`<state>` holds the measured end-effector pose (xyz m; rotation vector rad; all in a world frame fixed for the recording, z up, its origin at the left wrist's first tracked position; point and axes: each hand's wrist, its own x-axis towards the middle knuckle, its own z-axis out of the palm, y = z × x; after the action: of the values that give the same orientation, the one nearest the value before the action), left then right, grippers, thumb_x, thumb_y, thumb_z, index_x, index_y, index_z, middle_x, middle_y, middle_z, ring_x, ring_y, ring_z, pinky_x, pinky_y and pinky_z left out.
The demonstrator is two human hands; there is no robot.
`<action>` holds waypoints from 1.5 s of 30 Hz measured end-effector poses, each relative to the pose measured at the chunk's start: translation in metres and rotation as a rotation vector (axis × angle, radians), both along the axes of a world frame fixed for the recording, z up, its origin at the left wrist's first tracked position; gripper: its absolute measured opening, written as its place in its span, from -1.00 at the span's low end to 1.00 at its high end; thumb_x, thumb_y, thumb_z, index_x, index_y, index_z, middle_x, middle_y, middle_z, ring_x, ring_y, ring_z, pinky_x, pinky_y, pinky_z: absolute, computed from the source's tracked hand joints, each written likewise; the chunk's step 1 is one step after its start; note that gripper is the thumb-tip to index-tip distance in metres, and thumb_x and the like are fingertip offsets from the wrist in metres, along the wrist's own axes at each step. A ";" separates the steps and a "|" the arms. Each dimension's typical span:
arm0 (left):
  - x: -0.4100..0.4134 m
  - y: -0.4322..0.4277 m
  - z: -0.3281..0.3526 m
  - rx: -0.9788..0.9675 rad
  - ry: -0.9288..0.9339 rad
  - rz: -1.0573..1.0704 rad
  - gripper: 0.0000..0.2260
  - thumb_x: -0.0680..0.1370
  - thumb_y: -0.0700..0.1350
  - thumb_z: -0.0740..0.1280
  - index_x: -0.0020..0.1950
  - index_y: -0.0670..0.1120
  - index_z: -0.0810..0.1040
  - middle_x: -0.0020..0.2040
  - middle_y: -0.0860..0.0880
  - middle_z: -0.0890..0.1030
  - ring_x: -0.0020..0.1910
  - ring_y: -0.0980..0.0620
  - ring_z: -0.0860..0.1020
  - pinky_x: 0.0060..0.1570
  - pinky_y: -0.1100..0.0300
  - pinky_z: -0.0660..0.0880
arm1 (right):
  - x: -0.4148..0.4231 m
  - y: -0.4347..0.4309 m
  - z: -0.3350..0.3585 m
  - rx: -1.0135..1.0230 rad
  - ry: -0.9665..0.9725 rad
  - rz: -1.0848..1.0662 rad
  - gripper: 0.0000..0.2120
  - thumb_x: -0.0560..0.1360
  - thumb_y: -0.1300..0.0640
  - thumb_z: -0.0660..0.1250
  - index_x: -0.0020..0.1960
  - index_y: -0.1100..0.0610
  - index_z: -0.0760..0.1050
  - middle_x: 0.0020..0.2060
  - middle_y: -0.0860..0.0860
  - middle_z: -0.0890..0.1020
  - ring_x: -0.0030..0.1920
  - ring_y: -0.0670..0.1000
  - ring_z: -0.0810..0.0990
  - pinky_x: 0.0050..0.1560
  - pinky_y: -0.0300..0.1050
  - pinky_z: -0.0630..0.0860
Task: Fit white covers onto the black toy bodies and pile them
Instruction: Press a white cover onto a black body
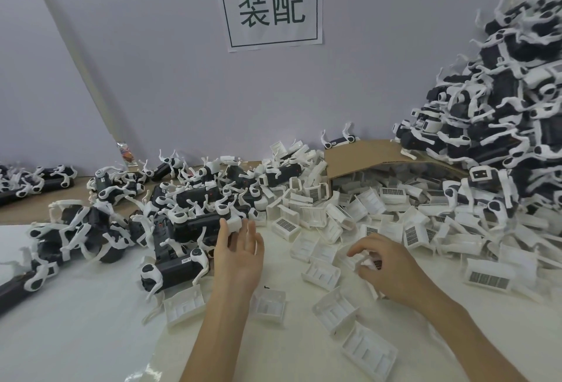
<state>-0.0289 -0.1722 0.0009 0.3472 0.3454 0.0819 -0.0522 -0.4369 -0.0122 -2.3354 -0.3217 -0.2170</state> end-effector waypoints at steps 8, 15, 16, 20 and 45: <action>0.003 0.002 -0.003 0.045 0.015 0.001 -0.66 0.51 0.13 0.45 0.04 -0.10 0.50 -0.19 0.03 0.56 -0.35 0.12 0.47 -0.29 0.27 0.40 | 0.000 0.001 0.000 0.014 -0.012 0.011 -0.70 0.51 0.26 0.41 -0.09 -0.17 0.56 0.02 -0.15 0.62 0.04 -0.19 0.58 0.03 -0.47 0.44; 0.001 0.002 -0.003 0.185 0.057 0.029 -0.78 0.54 0.00 0.44 0.03 -0.09 0.49 -0.20 0.03 0.61 -0.37 0.12 0.48 -0.26 0.28 0.43 | -0.002 0.002 0.004 0.061 -0.035 -0.011 -0.67 0.49 0.30 0.41 -0.11 -0.17 0.57 -0.04 -0.19 0.64 0.02 -0.23 0.59 0.11 -0.33 0.50; 0.001 0.001 -0.004 0.227 0.072 0.018 -0.80 0.54 0.01 0.44 -0.02 -0.08 0.50 -0.22 0.04 0.62 -0.38 0.13 0.48 -0.27 0.28 0.43 | -0.003 0.003 0.005 0.093 -0.042 -0.021 -0.66 0.50 0.31 0.37 -0.12 -0.16 0.58 -0.06 -0.19 0.65 0.00 -0.24 0.60 0.08 -0.34 0.50; 0.002 -0.005 -0.004 0.339 0.092 -0.036 -0.83 0.54 0.02 0.45 -0.05 -0.05 0.56 -0.33 0.09 0.65 -0.39 0.15 0.49 -0.27 0.28 0.41 | -0.004 0.003 0.009 0.265 -0.041 -0.075 -0.69 0.56 0.30 0.24 -0.16 -0.03 0.64 -0.21 -0.13 0.67 -0.34 -0.25 0.57 -0.35 -0.43 0.39; -0.013 -0.049 -0.011 1.661 -0.373 -0.270 -0.85 0.52 -0.02 0.48 -0.21 -0.02 0.64 -0.28 0.07 0.72 -0.48 0.19 0.53 -0.42 0.42 0.40 | -0.006 -0.023 0.017 0.042 0.370 0.199 -0.82 0.61 0.12 0.32 0.04 -0.06 0.69 0.04 -0.09 0.71 0.10 -0.08 0.64 0.25 -0.07 0.52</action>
<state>-0.0416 -0.2216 -0.0104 1.9855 -0.2335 0.1533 -0.0579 -0.4601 0.0049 -2.2279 -0.3561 0.2990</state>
